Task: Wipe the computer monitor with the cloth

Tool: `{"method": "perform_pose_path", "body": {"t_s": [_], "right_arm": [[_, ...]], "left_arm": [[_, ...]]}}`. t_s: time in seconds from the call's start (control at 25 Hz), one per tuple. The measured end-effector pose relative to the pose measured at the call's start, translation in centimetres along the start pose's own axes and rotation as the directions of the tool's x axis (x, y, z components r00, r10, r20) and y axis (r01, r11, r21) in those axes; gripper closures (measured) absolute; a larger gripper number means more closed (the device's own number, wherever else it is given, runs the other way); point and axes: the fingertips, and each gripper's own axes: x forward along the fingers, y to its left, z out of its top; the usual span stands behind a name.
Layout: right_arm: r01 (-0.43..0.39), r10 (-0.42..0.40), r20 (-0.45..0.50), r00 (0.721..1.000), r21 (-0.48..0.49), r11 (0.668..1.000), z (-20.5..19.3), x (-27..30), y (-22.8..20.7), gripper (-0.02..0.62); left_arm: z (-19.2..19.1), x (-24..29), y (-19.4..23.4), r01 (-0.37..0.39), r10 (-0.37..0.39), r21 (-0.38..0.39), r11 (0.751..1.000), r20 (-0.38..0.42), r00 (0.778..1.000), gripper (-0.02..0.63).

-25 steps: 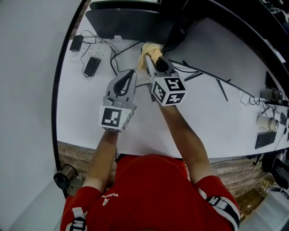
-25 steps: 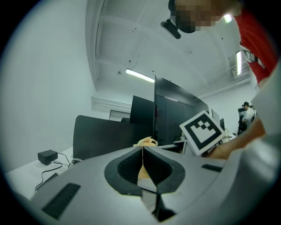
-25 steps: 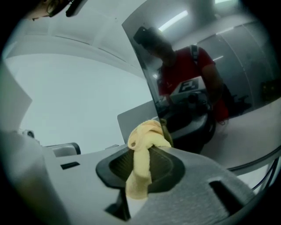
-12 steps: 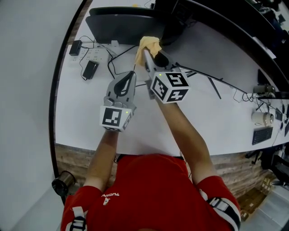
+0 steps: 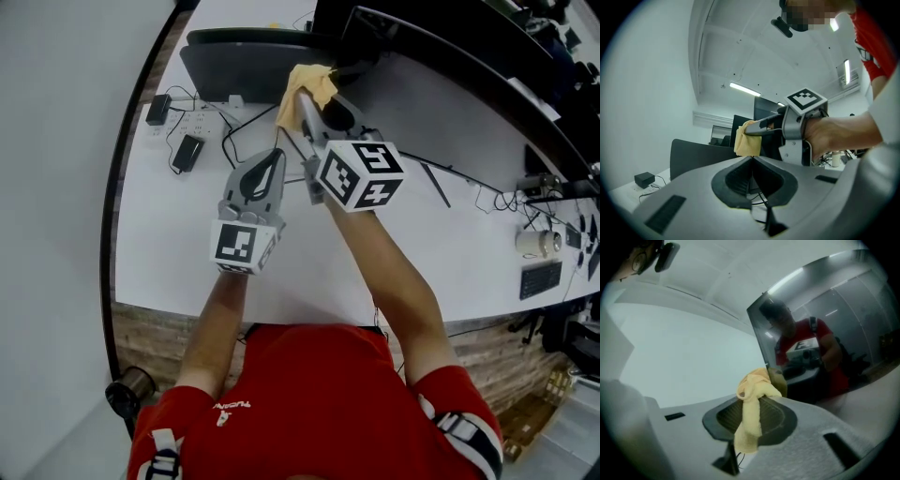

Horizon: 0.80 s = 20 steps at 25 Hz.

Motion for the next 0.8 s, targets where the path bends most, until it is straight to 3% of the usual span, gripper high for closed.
{"method": "perform_pose_path", "body": {"t_s": [0.8], "right_arm": [[-0.046, 0.053, 0.093, 0.994, -0.075, 0.996, 10.8, -0.6, 3.4, 0.525]], "left_arm": [[2.3, -0.6, -2.5, 0.064, -0.065, 0.035, 0.997, 0.021, 0.998, 0.597]]}}
